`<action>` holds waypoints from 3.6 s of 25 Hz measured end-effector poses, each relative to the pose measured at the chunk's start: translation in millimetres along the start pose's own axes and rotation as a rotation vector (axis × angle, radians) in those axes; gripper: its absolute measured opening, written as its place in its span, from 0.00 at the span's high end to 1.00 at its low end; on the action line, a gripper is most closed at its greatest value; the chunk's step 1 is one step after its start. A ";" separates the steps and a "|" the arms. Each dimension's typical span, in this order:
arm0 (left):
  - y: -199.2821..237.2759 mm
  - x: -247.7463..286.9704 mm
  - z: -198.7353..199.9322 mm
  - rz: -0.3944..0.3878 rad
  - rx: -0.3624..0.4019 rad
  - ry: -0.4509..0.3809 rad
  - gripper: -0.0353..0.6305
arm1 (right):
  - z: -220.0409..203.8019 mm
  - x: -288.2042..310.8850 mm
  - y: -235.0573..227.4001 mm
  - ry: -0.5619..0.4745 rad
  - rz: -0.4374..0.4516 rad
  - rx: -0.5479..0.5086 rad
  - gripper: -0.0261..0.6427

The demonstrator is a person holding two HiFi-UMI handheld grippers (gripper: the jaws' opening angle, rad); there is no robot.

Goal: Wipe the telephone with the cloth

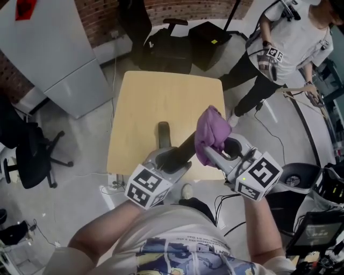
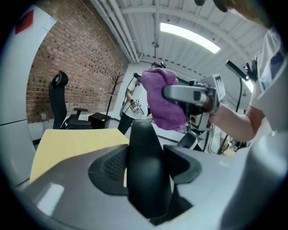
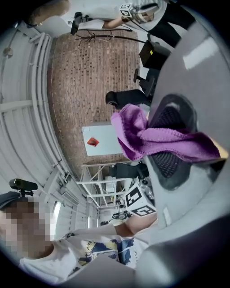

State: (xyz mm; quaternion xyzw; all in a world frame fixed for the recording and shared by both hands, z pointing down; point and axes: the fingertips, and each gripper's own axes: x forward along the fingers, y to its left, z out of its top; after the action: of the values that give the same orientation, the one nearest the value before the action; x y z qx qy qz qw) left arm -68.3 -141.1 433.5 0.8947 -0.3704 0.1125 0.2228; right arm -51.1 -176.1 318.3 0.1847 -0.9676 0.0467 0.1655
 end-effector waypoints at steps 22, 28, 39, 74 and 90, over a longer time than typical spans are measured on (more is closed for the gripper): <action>-32.7 26.1 20.8 0.032 -0.138 -0.059 0.57 | -16.2 -42.1 -90.8 -0.068 -0.019 0.053 0.80; -28.4 18.8 36.0 0.030 -0.278 -0.142 0.57 | -14.2 -44.4 -116.8 -0.081 -0.029 0.094 0.80; -20.6 11.5 41.8 0.074 -0.480 -0.300 0.57 | -56.2 -21.5 -78.8 -0.051 0.156 0.088 0.80; -10.1 -12.9 77.1 -0.108 -0.812 -0.539 0.57 | -81.2 -2.9 2.4 -0.003 0.315 0.056 0.80; 18.0 -32.8 78.9 -0.154 -0.878 -0.596 0.57 | -80.4 9.3 74.6 0.088 0.455 -0.071 0.80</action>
State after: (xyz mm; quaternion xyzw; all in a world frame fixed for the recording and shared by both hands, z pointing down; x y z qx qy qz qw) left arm -101.2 -170.3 358.1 0.7351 -0.3630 -0.3287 0.4688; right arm -62.7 -97.9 394.9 -0.0462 -0.9772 0.0569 0.1991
